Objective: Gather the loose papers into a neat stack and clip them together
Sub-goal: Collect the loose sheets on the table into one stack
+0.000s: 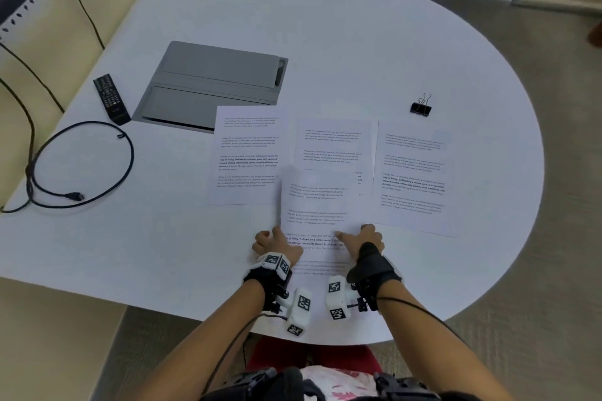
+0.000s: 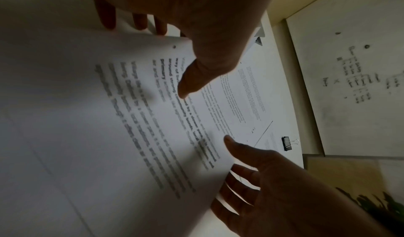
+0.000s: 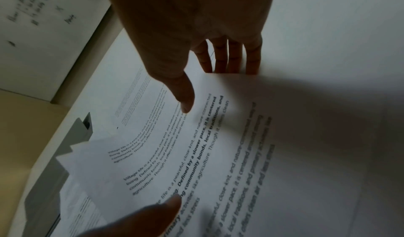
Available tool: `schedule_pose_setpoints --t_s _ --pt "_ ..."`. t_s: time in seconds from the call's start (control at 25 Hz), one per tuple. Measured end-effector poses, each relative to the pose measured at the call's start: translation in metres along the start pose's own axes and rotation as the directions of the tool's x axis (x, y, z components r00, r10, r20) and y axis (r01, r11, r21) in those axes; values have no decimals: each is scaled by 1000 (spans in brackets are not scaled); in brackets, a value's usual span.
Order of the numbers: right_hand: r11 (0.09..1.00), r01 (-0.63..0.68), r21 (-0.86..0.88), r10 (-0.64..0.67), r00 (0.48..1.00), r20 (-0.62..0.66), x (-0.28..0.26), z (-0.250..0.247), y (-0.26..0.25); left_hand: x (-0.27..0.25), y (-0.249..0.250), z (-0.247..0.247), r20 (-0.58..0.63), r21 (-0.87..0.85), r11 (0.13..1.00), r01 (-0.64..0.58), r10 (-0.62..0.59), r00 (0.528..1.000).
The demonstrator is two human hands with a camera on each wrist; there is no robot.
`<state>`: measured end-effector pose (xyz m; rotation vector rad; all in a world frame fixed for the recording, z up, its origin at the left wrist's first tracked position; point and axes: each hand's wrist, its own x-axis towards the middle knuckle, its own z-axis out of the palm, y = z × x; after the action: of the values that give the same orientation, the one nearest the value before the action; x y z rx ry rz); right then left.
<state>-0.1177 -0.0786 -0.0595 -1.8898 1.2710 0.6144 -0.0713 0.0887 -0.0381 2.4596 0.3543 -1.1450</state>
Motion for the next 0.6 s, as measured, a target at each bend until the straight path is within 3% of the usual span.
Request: schedule_pose_setpoints --t_s 0.2,0.4,0.6 --pt "992 22 125 -29 998 52 6 -1 8 8 6 1 125 -333 943 -16 61 990" --pt "938 -36 345 -38 978 207 17 -6 19 17 -3 -6 94 -349 932 -94 135 986" --pt "863 -21 505 -116 964 238 14 -26 30 19 4 -8 68 -367 919 -141 177 982"
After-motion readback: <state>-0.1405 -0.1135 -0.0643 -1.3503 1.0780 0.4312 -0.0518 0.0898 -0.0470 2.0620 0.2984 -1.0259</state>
